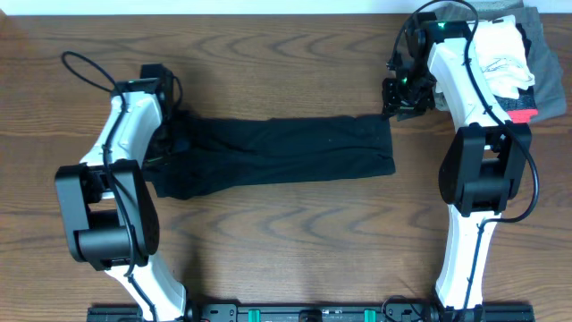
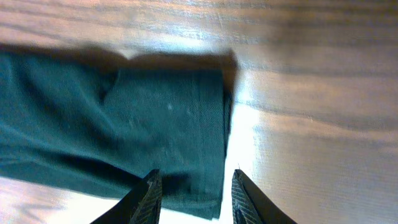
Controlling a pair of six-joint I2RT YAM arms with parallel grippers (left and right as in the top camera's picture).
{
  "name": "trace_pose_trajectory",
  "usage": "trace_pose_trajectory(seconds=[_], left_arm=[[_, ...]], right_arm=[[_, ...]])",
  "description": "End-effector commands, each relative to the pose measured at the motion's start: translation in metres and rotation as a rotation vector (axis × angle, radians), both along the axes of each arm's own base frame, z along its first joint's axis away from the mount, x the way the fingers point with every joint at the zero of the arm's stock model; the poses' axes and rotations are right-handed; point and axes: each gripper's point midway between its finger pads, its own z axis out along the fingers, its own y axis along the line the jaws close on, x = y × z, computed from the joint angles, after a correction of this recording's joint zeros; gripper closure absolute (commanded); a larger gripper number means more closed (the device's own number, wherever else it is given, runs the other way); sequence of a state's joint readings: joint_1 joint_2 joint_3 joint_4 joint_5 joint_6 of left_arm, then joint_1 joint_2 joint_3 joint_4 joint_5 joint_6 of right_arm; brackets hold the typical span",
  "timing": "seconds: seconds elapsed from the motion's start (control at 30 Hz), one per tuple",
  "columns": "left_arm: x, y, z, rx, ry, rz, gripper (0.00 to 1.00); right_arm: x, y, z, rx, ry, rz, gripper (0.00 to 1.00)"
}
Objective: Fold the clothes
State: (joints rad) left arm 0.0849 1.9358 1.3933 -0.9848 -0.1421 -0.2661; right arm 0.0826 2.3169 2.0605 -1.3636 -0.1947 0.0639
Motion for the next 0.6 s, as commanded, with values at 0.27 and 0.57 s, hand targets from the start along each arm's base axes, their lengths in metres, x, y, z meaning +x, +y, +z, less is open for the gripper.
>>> trace_pose_trajectory(seconds=[0.27, 0.57], left_arm=[[-0.002, 0.009, -0.003, 0.027, 0.007, 0.030, 0.94], [0.000, 0.009, -0.003, 0.027, -0.002, 0.030, 0.94]], right_arm=[[-0.033, 0.008, -0.045, 0.077, 0.120, 0.019, 0.67], [-0.054, -0.006, -0.067, -0.005, 0.181, 0.027, 0.63]])
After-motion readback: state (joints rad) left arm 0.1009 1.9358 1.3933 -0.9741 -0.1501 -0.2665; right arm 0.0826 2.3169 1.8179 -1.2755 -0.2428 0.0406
